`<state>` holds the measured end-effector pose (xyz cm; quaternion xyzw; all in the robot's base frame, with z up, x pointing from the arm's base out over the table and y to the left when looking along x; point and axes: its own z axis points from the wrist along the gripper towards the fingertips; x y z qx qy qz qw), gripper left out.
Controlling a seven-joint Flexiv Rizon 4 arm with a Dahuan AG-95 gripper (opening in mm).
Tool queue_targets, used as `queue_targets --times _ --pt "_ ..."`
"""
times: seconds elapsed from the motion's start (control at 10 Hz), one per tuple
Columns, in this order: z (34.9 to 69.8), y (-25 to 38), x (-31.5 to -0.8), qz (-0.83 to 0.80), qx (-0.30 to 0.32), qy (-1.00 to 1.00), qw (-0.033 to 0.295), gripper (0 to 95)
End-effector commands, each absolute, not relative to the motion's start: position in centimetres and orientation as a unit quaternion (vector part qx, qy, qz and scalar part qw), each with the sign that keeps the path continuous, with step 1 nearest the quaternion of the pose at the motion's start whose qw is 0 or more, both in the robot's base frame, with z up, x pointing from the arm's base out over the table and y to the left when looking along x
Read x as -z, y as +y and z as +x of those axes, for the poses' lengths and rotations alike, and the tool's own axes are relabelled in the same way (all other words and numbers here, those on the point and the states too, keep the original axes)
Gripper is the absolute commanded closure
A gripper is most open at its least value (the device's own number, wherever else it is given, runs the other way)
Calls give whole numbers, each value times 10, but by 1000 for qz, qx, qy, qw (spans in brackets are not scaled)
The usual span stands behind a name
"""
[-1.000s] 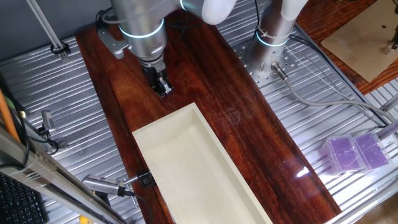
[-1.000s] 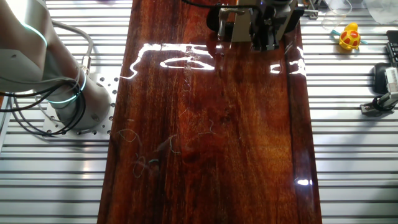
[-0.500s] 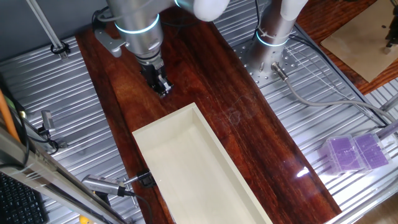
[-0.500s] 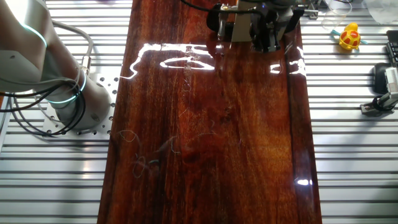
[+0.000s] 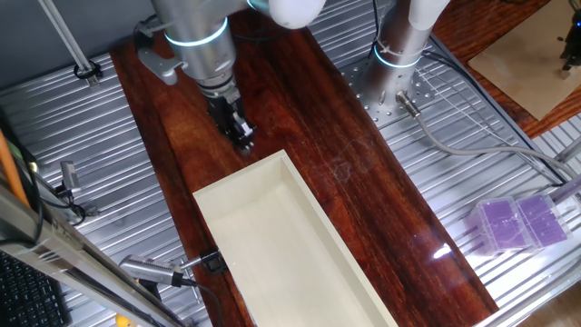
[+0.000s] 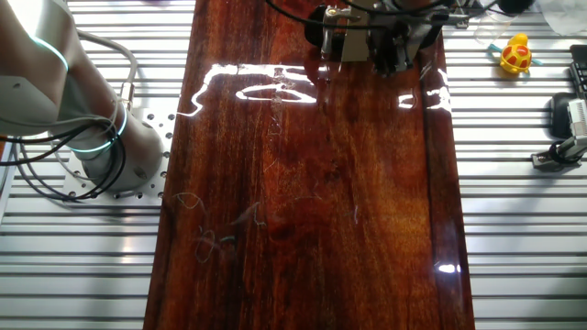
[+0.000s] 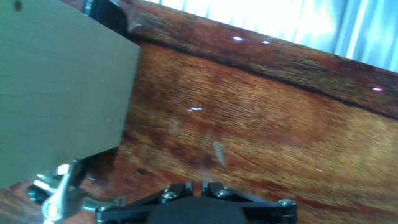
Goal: Turn off the water tap
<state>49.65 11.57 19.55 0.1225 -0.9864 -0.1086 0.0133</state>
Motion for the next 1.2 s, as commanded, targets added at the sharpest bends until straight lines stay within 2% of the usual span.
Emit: queue_targets --times 0.1,0.4,0.7,1.2 --pt "495 120 -196 96 86 -991 27 190" --pt "495 120 -196 104 81 -991 35 190" --pt "499 127 -192 78 116 -990 25 190" --pt "501 137 -189 71 118 -990 19 190"
